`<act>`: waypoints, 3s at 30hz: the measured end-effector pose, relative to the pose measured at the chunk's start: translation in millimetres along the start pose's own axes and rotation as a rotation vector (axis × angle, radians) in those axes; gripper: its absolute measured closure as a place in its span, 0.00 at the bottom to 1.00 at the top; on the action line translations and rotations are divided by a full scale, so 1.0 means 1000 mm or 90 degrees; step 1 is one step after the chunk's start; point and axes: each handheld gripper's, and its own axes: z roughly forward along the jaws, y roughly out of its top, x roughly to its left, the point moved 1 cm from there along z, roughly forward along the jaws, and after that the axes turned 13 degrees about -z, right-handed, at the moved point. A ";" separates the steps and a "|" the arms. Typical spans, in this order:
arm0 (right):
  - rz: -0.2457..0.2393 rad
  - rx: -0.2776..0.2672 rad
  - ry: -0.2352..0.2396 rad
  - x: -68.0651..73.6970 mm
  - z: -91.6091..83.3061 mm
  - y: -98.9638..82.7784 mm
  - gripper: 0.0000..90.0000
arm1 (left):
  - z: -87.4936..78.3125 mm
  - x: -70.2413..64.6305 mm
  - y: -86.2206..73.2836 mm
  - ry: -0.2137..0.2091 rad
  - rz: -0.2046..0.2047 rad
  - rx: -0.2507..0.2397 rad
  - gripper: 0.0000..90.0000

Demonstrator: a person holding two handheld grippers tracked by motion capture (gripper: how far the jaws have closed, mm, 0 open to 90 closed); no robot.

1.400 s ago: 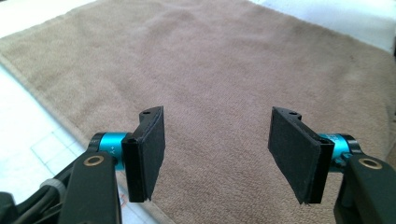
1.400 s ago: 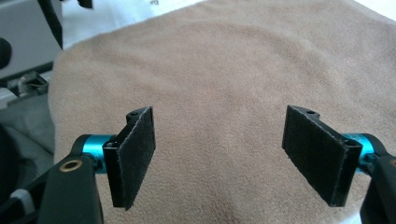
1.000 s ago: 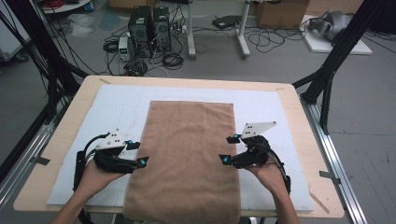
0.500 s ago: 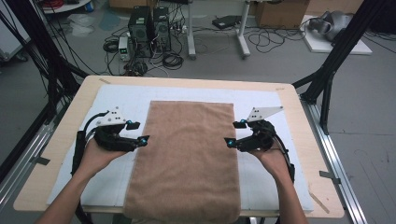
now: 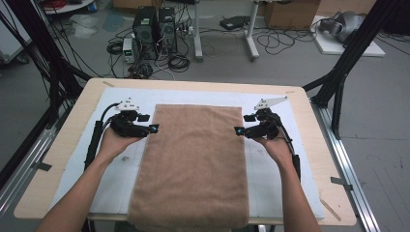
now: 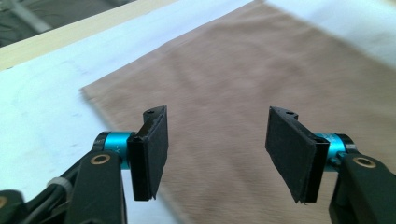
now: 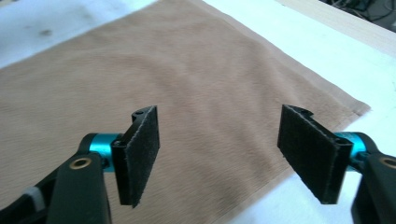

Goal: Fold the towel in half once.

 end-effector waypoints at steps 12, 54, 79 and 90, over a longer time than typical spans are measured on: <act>0.023 0.077 -0.019 -0.010 0.048 -0.021 0.43 | 0.044 0.014 -0.019 0.036 -0.006 0.064 0.48; 0.034 0.054 -0.003 0.000 0.025 -0.005 0.94 | 0.003 0.008 -0.007 0.019 0.003 0.016 0.95; 0.006 0.077 0.140 0.095 -0.004 -0.061 0.78 | -0.053 -0.046 -0.104 -0.070 0.081 0.052 0.72; 0.003 0.044 0.065 0.059 -0.003 -0.029 0.61 | -0.036 -0.018 -0.053 -0.004 0.013 0.010 0.61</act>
